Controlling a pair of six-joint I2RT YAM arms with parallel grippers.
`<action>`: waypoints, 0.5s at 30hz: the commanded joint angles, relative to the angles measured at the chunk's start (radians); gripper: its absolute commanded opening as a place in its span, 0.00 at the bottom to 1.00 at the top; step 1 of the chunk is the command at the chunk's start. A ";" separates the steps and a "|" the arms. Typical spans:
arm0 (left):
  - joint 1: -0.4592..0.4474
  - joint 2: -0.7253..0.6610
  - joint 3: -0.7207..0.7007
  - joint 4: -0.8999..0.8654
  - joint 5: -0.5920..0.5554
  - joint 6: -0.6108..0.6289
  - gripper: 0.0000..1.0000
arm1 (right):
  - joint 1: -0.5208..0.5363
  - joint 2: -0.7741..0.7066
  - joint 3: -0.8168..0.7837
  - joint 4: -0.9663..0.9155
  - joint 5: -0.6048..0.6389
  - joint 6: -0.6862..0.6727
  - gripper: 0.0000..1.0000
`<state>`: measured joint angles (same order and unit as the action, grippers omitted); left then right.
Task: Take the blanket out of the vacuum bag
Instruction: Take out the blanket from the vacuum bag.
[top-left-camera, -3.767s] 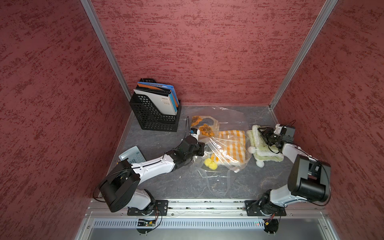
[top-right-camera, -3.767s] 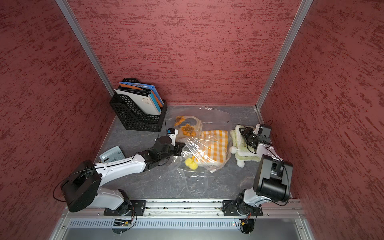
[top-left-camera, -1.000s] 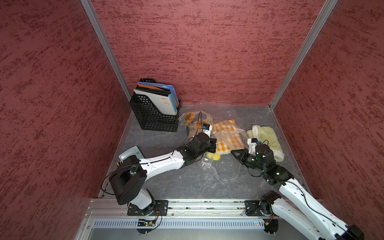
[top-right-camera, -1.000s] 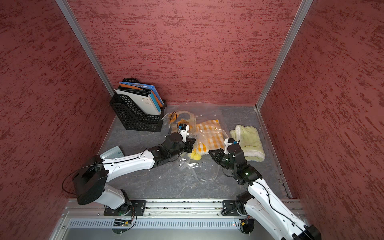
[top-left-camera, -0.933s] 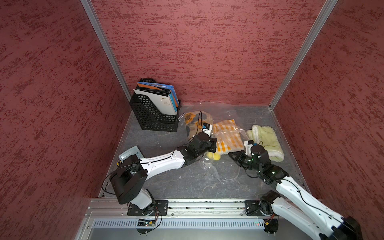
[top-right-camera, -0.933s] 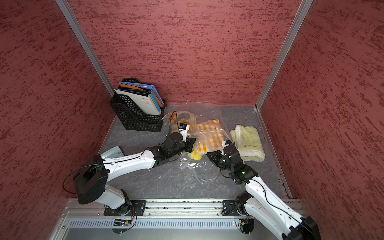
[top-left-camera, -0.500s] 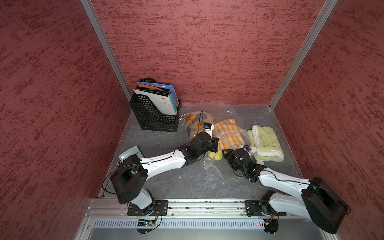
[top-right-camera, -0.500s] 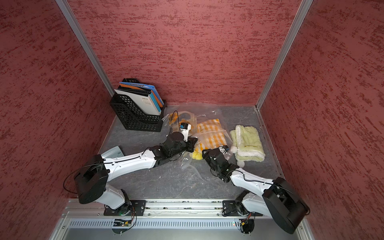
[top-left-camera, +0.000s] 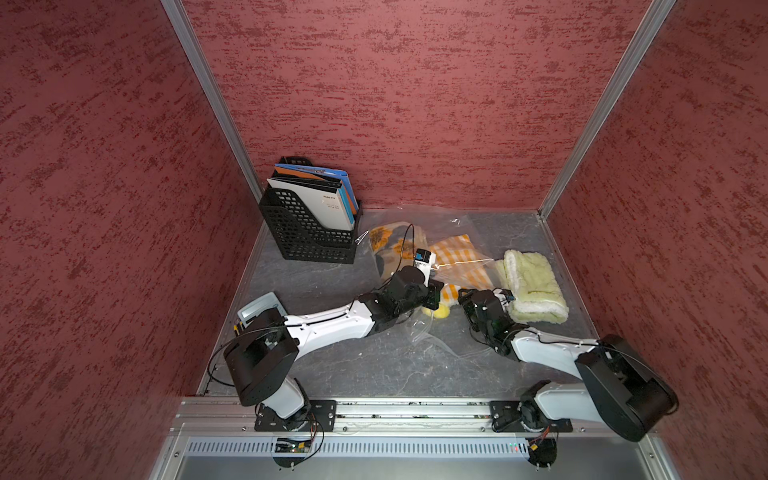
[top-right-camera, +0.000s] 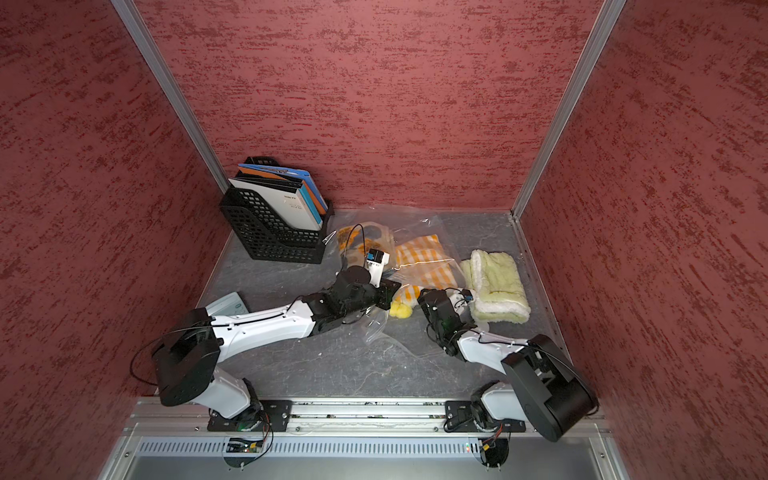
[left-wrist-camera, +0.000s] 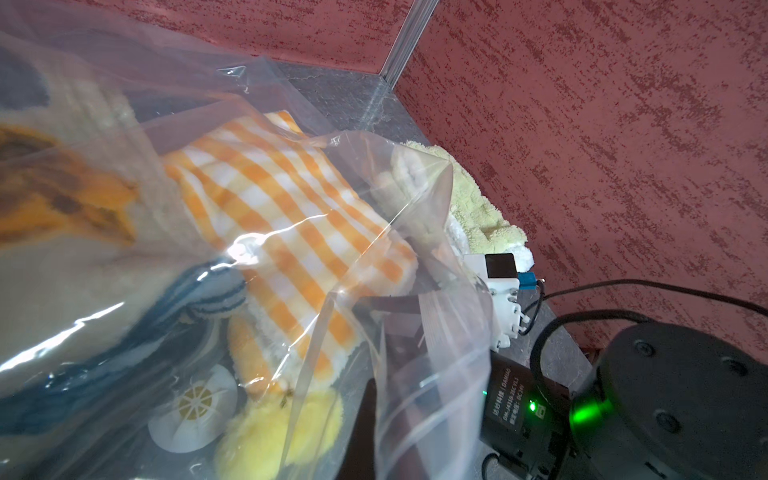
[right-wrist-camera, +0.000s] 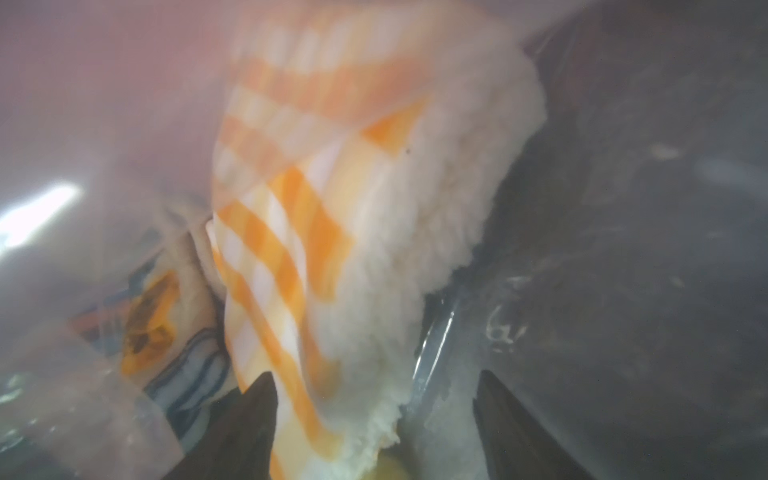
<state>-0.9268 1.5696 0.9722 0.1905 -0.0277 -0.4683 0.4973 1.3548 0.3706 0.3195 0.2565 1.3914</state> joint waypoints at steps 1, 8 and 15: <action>0.002 -0.005 -0.018 0.048 -0.010 0.028 0.00 | -0.032 0.052 0.043 0.067 -0.022 -0.026 0.70; 0.012 0.002 -0.029 0.053 -0.003 0.043 0.00 | -0.032 0.252 0.125 0.205 -0.114 -0.041 0.73; 0.029 -0.017 -0.068 0.086 0.014 0.045 0.00 | -0.042 0.336 0.102 0.308 -0.076 -0.010 0.49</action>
<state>-0.9070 1.5696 0.9218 0.2375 -0.0231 -0.4377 0.4721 1.6630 0.4843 0.5930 0.1753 1.3712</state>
